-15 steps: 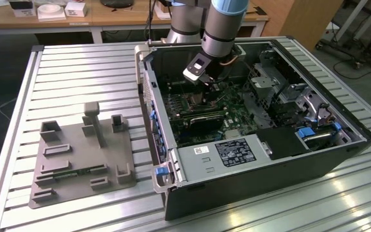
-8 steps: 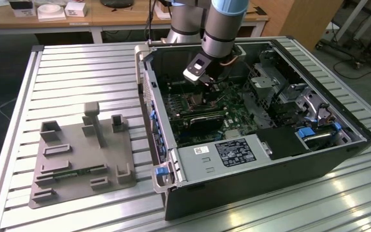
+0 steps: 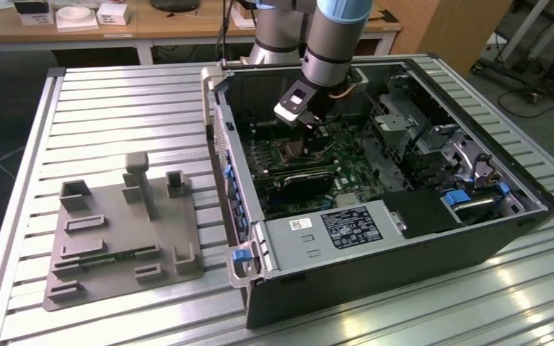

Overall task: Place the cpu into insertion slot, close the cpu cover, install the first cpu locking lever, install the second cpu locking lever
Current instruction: 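Place the cpu into insertion slot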

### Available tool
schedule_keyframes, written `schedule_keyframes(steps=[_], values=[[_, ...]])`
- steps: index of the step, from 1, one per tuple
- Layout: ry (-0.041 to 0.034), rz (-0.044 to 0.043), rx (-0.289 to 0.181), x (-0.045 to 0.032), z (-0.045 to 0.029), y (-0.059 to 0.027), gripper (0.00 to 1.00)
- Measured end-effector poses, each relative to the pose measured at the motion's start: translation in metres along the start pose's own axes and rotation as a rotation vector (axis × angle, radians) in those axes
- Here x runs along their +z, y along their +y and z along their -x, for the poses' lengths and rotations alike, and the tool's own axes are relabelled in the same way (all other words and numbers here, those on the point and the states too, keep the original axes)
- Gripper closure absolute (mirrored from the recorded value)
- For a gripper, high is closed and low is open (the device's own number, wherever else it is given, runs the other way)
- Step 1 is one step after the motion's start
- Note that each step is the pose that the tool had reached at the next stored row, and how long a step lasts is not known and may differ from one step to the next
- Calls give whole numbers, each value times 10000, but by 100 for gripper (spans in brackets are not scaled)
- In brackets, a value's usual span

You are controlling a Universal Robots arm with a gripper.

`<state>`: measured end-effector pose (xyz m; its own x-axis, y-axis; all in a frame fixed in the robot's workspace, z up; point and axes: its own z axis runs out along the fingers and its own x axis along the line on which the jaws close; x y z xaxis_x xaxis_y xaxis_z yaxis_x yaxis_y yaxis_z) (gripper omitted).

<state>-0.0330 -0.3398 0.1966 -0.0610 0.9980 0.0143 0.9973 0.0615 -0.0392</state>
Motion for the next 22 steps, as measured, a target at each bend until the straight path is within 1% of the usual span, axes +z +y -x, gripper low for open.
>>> schedule_keyframes(steps=[21, 22], values=[[0, -1, 30, 18, 2, 7, 45], [0, -1, 30, 19, 2, 7, 44]])
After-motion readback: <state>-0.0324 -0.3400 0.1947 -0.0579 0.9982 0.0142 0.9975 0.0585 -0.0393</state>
